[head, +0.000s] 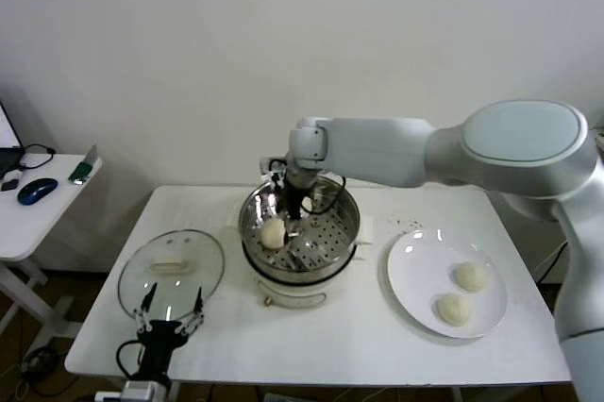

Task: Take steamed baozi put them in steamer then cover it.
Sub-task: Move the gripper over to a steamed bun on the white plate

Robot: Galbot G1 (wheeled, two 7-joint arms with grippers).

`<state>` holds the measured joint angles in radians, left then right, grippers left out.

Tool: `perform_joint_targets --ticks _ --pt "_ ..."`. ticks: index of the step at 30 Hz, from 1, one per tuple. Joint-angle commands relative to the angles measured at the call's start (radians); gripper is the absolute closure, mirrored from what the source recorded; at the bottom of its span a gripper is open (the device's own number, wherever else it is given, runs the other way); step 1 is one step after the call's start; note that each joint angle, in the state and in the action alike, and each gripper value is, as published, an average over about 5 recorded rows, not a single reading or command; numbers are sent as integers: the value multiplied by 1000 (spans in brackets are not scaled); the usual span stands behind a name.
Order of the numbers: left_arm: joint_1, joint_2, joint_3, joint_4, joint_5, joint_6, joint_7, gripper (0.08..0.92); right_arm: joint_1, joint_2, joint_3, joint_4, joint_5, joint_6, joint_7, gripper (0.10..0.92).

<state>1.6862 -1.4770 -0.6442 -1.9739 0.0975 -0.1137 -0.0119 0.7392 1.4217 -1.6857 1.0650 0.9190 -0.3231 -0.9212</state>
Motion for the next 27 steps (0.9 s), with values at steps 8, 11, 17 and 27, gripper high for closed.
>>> perform_joint_targets --ticks 8,11,17,27 --pt "12 6 -6 -6 -2 0 -2 177 216 -432 -64 294 -126 35 -74 203" --pt "14 4 -6 -6 0 1 -2 177 203 -541 -79 354 -230 40 -89 203" --pt "24 4 -11 -6 11 4 -2 177 89 -734 -33 407 -456 65 -125 203" --pt "42 -10 -23 -13 38 12 -3 177 -204 -880 142 379 -666 92 -129 203"
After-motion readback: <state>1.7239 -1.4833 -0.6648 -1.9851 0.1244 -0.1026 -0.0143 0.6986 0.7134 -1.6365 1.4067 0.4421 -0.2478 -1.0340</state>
